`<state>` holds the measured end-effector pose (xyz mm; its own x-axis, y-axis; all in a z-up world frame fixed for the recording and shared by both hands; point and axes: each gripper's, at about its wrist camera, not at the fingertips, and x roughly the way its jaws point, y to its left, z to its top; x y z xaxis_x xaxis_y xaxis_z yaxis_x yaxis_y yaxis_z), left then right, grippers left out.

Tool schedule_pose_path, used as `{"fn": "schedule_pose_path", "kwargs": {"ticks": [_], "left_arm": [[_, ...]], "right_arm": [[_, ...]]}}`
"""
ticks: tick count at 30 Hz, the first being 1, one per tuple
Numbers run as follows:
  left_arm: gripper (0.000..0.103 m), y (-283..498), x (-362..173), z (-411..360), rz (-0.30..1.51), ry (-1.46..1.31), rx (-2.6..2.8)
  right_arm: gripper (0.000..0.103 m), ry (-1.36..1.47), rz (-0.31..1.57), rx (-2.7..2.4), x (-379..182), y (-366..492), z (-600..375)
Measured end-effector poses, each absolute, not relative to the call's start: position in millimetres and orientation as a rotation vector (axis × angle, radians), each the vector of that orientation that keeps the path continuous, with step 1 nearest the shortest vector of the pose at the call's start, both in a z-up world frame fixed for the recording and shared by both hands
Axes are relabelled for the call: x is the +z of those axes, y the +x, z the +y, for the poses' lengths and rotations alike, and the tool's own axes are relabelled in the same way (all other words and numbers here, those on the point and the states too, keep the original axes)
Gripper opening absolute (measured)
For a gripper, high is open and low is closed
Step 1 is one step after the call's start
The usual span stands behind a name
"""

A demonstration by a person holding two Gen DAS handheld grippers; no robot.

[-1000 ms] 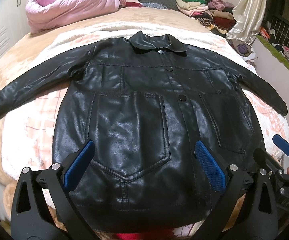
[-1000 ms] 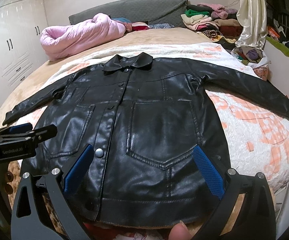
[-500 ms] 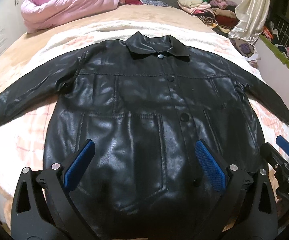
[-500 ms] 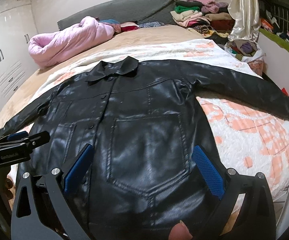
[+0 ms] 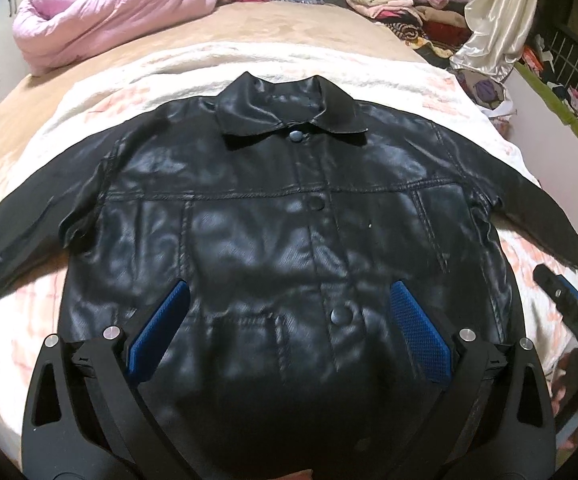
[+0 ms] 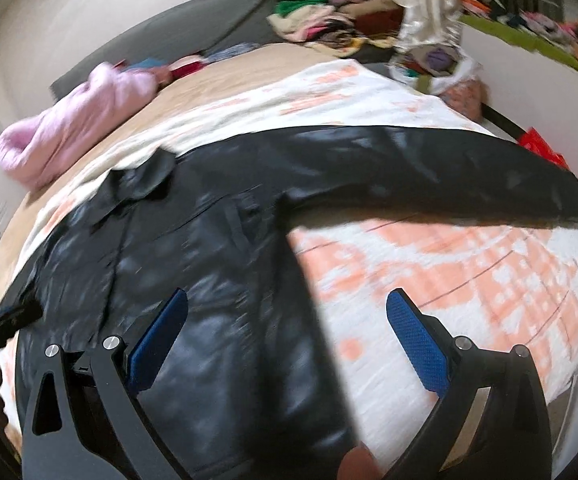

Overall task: Fold large clothes
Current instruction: 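Move the right tool to the sleeve cuff nearest it and grasp it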

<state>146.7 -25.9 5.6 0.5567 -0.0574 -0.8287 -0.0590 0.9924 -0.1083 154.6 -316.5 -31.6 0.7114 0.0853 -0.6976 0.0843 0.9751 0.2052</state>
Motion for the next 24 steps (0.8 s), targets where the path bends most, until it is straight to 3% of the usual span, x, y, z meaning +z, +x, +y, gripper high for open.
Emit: {"fn": "schedule_pose_path", "kwargs": {"ticks": [24], "left_arm": [[0.094,239.8,-1.4,-78.9,0.972,-0.172,-0.048]], "right_arm": [[0.099,0.786,0.702,-0.472,-75.7,201.4,-549.2]]}}
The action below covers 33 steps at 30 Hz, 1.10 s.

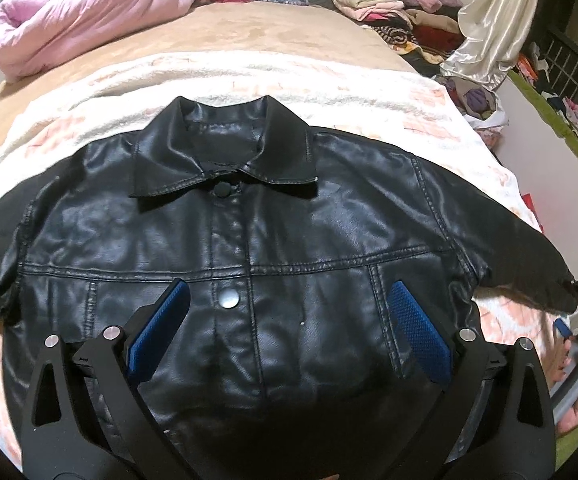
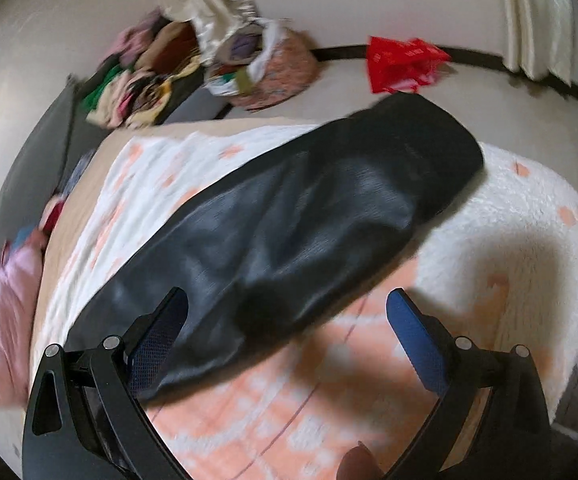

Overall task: Fold large clothes
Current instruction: 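Move the right tool to the sleeve cuff nearest it and grasp it, then lift the sleeve with the right tool and fold it across the jacket body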

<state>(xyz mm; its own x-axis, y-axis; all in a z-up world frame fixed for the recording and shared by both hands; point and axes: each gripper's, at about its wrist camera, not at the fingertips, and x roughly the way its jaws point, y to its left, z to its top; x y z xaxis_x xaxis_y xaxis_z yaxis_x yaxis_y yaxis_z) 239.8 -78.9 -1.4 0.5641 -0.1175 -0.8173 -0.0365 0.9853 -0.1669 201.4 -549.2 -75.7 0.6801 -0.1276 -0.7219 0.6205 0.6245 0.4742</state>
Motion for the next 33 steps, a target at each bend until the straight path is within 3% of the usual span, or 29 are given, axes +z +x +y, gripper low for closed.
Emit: {"fn": "schedule_pose_path", "kwargs": {"ticks": [11,13,14,15,18,33], "left_arm": [[0.094,254.6,-14.7,-83.7,0.993,-0.182,-0.058],[0.094,254.8,-14.2,-83.6,0.991,-0.178,-0.061],[0.094,254.5,-13.6,-83.3,0.993,-0.176,-0.062],[0.094,254.6,-12.5,-82.6,0.995,-0.176,-0.065],[0.094,255.4,-8.4,-79.0,0.993,-0.178,-0.068],[0.094,246.0,21.4,-30.7,0.958,-0.264,-0.067]], "right_arm": [[0.095,0.998,0.53,-0.437,-97.5,219.7,-606.1],[0.068,0.99,0.515,-0.415,-96.4,225.3,-606.7],[0.046,0.988,0.517,-0.406,-95.6,228.0,-606.6],[0.031,0.998,0.515,-0.387,-95.9,230.7,-608.7],[0.01,1.018,0.469,-0.305,-87.3,234.9,-609.8],[0.006,0.618,0.321,0.09,79.5,270.3,-483.5]]}}
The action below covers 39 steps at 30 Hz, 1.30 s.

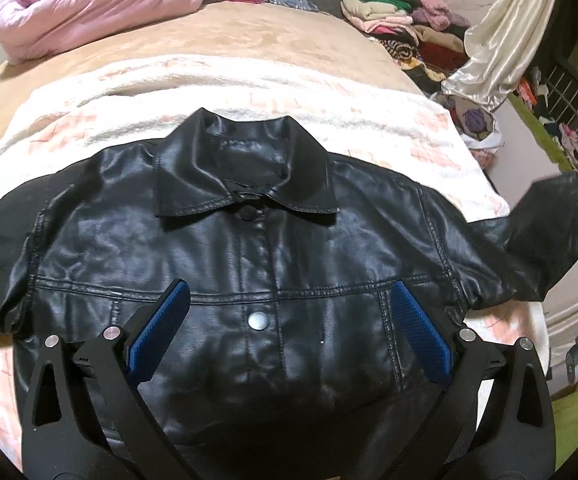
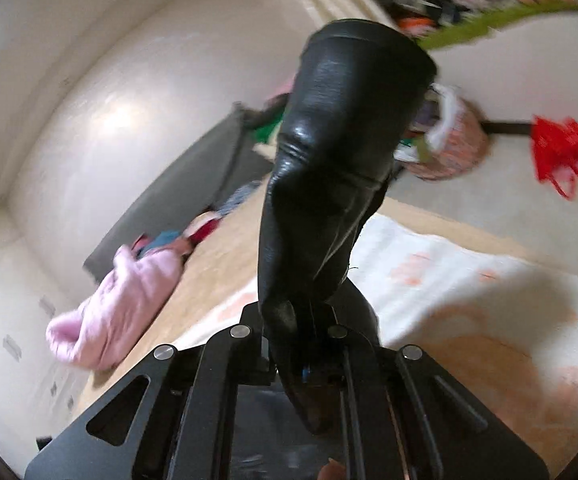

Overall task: Fold large clothes
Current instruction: 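Lift the sleeve with the right tool and fold it across the jacket body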

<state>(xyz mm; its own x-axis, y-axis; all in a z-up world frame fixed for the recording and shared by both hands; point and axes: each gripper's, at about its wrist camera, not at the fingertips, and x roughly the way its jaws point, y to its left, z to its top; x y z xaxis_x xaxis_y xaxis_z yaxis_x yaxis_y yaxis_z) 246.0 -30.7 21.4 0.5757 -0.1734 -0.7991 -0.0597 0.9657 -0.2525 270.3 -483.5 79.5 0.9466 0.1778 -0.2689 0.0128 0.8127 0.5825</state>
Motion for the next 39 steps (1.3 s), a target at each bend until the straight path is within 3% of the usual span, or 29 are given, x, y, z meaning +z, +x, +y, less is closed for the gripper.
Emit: {"fn": "schedule_pose_path", "kwargs": {"ticks": [8,15,28,39], "left_arm": [[0.094,237.4,38.4,10.3,0.909,-0.343,-0.082],[0.094,220.8,52.2,57.5,0.859,-0.442,-0.122],[0.094,180.8,58.9,148.0,0.72,-0.699,-0.164],[0.094,165.7,34.0,165.8,0.702,-0.782,-0.243]], "right_arm": [[0.006,0.426,0.299,0.324,132.5,273.3,-374.8],[0.006,0.254,0.288,0.55,143.1,262.1,-264.7],[0.006,0.011,0.41,0.669,78.0,256.8,-116.8],[0.009,-0.182,0.557,0.658,-9.4,255.1,-41.8]]}}
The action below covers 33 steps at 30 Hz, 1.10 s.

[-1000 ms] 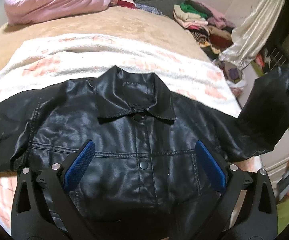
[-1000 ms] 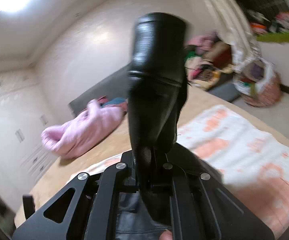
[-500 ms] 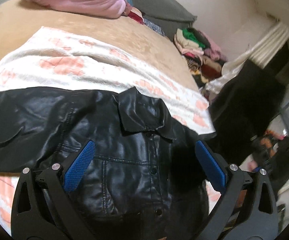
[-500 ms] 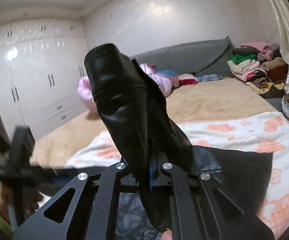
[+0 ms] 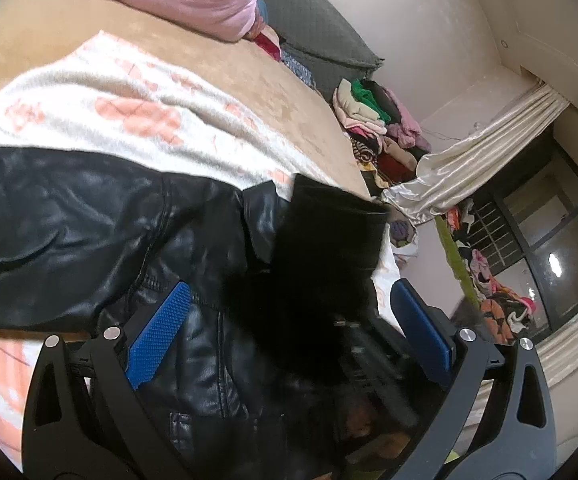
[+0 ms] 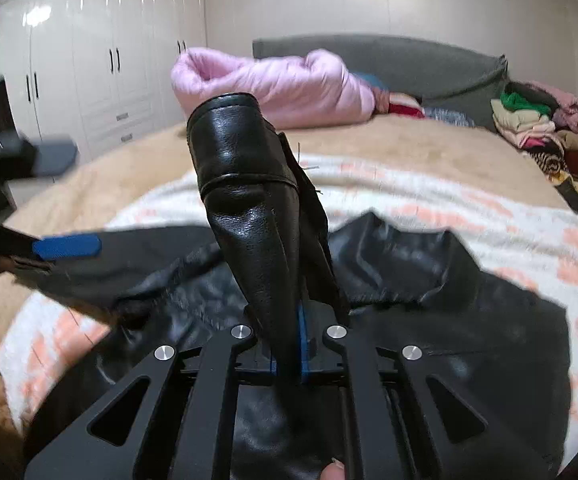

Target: Fold large clothes

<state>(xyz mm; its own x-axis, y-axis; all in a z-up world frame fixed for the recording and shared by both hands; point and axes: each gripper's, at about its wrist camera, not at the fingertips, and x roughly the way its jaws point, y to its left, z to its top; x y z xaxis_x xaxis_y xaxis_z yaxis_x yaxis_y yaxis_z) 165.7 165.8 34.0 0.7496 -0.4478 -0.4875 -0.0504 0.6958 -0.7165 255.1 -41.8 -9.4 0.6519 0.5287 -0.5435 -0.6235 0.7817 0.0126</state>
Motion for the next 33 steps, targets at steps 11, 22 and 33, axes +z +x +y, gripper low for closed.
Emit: {"fn": "schedule_pose_path", "kwargs": {"ticks": [11,22,33], "left_arm": [[0.094,178.7,-14.1,177.2,0.814,-0.85,-0.195],[0.006,208.3,-48.0,143.4,0.984,-0.715,-0.099],[0.002,190.3,60.6,112.1,0.698,-0.413,-0.233]], "right_arm": [[0.093,-0.254,0.662,0.744,-39.9,222.9,-38.7],[0.064,-0.057,0.663,0.691,-10.5,209.2,-121.8],[0.051,0.076,0.602,0.406,30.4,271.0,-217.0]]}}
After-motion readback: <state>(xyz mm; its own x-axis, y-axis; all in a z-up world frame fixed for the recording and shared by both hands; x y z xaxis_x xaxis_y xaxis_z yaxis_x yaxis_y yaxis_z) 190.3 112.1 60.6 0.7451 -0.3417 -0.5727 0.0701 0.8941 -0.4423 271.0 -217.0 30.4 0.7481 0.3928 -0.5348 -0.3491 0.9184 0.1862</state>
